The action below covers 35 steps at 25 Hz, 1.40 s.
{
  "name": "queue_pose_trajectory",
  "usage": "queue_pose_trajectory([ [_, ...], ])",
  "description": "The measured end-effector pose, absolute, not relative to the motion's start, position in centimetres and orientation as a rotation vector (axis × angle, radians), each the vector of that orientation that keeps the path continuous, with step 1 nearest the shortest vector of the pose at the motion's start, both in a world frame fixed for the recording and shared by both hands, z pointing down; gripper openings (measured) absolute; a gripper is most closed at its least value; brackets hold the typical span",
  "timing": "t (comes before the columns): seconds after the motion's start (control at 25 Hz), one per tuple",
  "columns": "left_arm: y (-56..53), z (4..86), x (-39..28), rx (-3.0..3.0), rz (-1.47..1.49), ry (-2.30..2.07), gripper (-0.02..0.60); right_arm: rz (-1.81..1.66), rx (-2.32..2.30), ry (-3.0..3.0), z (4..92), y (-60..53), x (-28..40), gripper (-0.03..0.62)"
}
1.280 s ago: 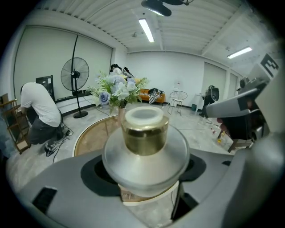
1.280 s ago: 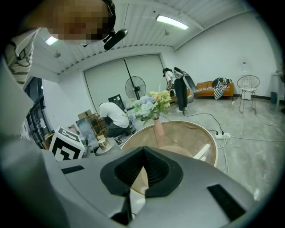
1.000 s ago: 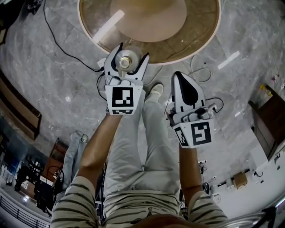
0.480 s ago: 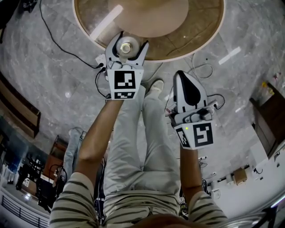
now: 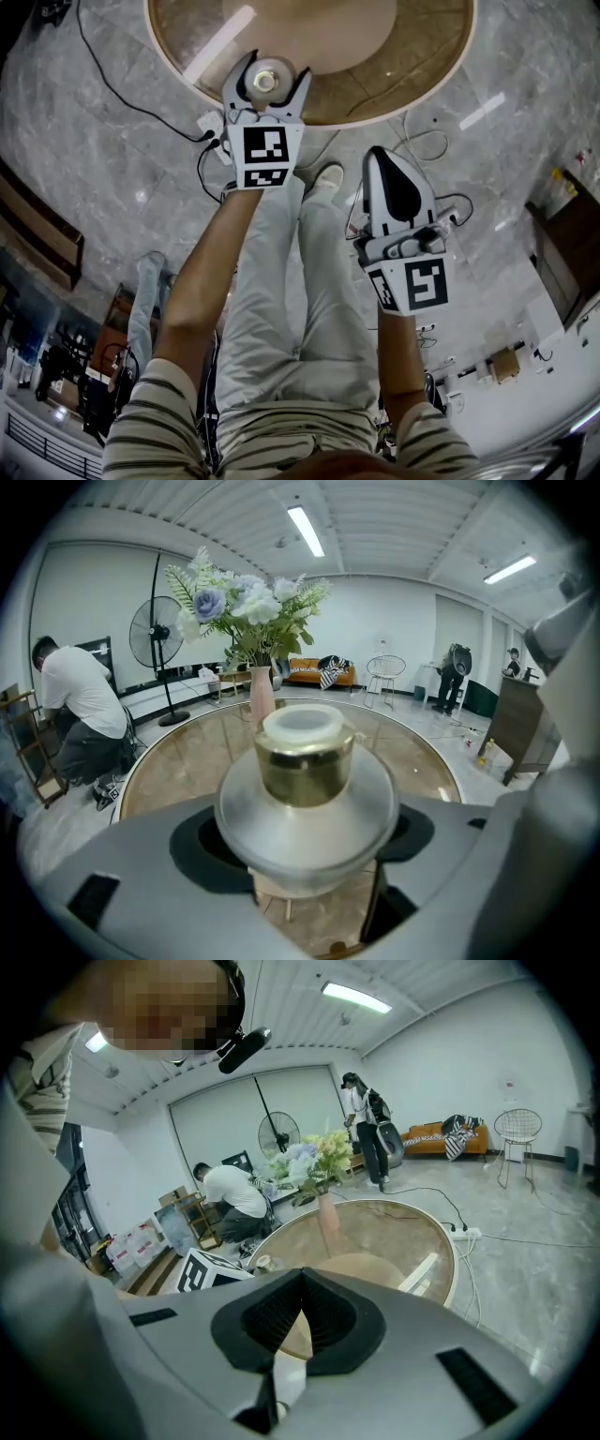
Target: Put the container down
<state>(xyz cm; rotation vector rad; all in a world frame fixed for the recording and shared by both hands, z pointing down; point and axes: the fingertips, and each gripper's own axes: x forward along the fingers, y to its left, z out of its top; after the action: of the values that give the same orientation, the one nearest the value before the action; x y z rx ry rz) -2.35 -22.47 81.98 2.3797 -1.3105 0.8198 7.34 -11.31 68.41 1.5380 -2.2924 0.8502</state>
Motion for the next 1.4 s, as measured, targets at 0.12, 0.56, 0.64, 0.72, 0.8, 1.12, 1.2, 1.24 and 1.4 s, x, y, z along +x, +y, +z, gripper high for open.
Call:
queue_pose_trajectory([
  [0.12, -22.9, 82.4, -2.1, 2.387, 0.836, -1.306, 0.333, 0.853, 1.544, -2.290, 68.4, -11.6, 7.4, 0.008],
  [0.56, -23.4, 84.0, -2.0, 2.393, 0.855, -1.295, 0.333, 0.856, 1.539, -2.283, 69.2, -12.1, 7.3, 0.008],
  [0.64, -23.5, 84.3, -2.2, 2.385, 0.857, -1.300, 0.333, 0.850, 1.537, -2.280, 69.3, -12.2, 7.3, 0.008],
  [0.72, -23.6, 84.6, -2.4, 2.383, 0.865, -1.308, 0.333, 0.851, 1.535, -2.274, 69.7, -12.3, 7.2, 0.008],
  [0.8, -23.5, 84.8, -2.3, 2.390, 0.879, -1.314, 0.333, 0.853, 1.526, -2.272, 70.0, -12.3, 7.0, 0.008],
  [1.12, -23.5, 84.7, -2.2, 2.394, 0.835, -1.317, 0.364, 0.855, 1.498, -2.289, 69.8, -12.3, 5.7, 0.008],
  [1.2, -23.4, 84.6, -2.2, 2.383, 0.818, -1.303, 0.401, 0.857, 1.495, -2.304, 69.5, -12.4, 5.5, 0.008],
  [1.24, -23.4, 84.6, -2.3, 2.378, 0.817, -1.299, 0.405, 0.856, 1.497, -2.308, 69.3, -12.5, 5.4, 0.008],
  [1.4, -22.9, 83.7, -3.0, 2.364, 0.807, -1.319, 0.405, 0.836, 1.510, -2.317, 68.2, -12.5, 5.5, 0.008],
])
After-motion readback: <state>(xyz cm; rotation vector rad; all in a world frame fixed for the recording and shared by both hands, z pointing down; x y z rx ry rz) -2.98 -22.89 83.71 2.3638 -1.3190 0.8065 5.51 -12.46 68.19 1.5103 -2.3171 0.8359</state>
